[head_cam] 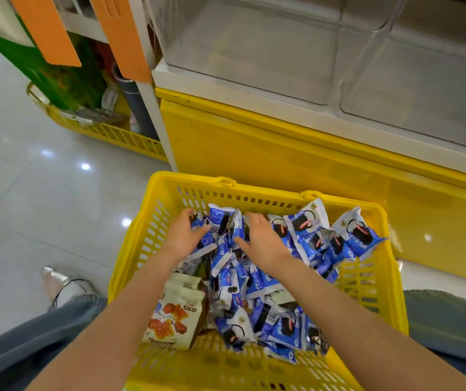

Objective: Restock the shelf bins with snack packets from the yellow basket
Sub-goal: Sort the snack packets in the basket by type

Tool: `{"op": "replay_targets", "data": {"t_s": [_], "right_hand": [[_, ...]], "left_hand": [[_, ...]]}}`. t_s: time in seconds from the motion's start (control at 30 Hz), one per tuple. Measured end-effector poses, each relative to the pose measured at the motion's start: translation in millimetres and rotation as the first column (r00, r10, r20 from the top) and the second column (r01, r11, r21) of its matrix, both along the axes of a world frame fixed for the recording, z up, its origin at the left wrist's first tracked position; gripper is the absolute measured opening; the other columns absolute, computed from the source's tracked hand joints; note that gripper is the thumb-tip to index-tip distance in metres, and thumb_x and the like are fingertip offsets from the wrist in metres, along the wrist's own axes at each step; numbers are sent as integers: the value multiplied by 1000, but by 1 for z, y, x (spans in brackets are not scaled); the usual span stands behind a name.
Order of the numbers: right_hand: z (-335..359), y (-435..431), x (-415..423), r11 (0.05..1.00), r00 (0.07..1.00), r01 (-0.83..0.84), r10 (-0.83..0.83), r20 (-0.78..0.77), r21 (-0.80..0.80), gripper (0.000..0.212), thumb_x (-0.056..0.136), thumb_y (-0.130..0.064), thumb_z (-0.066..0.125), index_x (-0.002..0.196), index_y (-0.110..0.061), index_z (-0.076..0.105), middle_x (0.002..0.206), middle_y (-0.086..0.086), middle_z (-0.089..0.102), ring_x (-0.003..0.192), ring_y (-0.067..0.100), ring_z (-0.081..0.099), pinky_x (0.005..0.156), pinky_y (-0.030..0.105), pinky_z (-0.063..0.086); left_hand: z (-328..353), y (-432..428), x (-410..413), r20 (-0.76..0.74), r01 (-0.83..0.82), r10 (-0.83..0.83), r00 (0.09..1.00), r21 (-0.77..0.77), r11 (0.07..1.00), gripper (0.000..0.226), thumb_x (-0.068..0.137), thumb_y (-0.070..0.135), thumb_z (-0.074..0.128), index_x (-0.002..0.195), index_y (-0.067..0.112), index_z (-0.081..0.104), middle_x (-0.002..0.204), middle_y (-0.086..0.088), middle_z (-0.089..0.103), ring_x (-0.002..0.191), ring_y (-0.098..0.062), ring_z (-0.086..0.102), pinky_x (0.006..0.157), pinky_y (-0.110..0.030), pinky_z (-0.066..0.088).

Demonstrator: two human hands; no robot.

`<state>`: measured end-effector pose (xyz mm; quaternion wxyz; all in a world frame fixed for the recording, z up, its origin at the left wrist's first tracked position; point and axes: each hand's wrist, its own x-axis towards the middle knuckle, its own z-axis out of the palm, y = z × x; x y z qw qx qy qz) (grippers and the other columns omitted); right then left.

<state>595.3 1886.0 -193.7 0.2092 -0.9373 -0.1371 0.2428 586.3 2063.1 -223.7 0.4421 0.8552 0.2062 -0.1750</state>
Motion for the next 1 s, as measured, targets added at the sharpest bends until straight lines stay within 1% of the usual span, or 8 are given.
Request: {"op": "replay_targets", "data": {"t_s": [0.13,0.23,0.3,0.43,0.67,0.8,0.9,1.0], "right_hand": [[-28,21,13,988,1000,1,-6,-29,-157,70,94,-48,45,143,-3,22,144,14,34,134,28,31,110,34,26],[-39,27,26,975,996,46,-61,-60,-219,59,89,-53,50,121,-4,46,119,16,57,110,30,54,86,35,45],[-44,29,32,977,994,75,-90,-64,-202,50,89,-49,54,115,-6,48,109,14,62,99,29,61,76,35,46],[-53,31,33,979,979,184,-191,-74,-92,52,88,-40,59,126,-8,44,120,13,60,107,31,58,84,35,47],[-27,21,17,867,906,405,-338,-254,290,57,89,-23,62,136,-6,34,130,9,54,118,23,52,89,28,45],[12,-5,-4,803,913,404,-326,-244,438,33,88,-17,64,110,-10,41,94,-8,56,82,-4,54,63,5,42],[39,-34,-26,787,917,394,-303,-258,476,30,87,-16,64,107,-18,41,95,-22,50,82,-24,50,67,-2,39],[55,-66,-52,812,911,400,-299,-285,426,33,86,-19,66,109,-28,44,105,-21,56,94,-14,54,80,9,45]], "left_hand": [[-29,9,15,-218,179,-132,967,214,960,68,87,47,57,138,9,34,141,-12,44,128,-31,41,108,-44,29],[-36,5,23,-342,340,-210,916,385,858,72,84,61,50,134,11,35,135,-11,49,128,-31,41,108,-47,20],[-41,4,24,-285,336,-232,930,404,851,67,84,58,52,132,13,38,131,-10,53,124,-30,45,107,-46,23],[-41,5,16,-28,196,-194,981,105,975,60,86,39,62,133,10,39,130,-9,55,116,-27,53,91,-32,42],[-5,-2,14,63,71,-56,996,-256,964,48,82,30,69,122,21,43,113,0,61,94,-13,61,78,-27,51],[34,-26,-8,200,71,2,980,-353,933,44,78,31,72,108,43,43,103,18,61,91,5,61,72,-11,49],[56,-50,-33,250,100,2,968,-393,914,46,78,33,71,112,44,43,113,12,60,98,4,60,80,-13,48],[64,-77,-61,233,140,-44,971,-417,898,48,80,37,70,117,43,41,117,16,57,101,5,58,84,-14,47]]}}
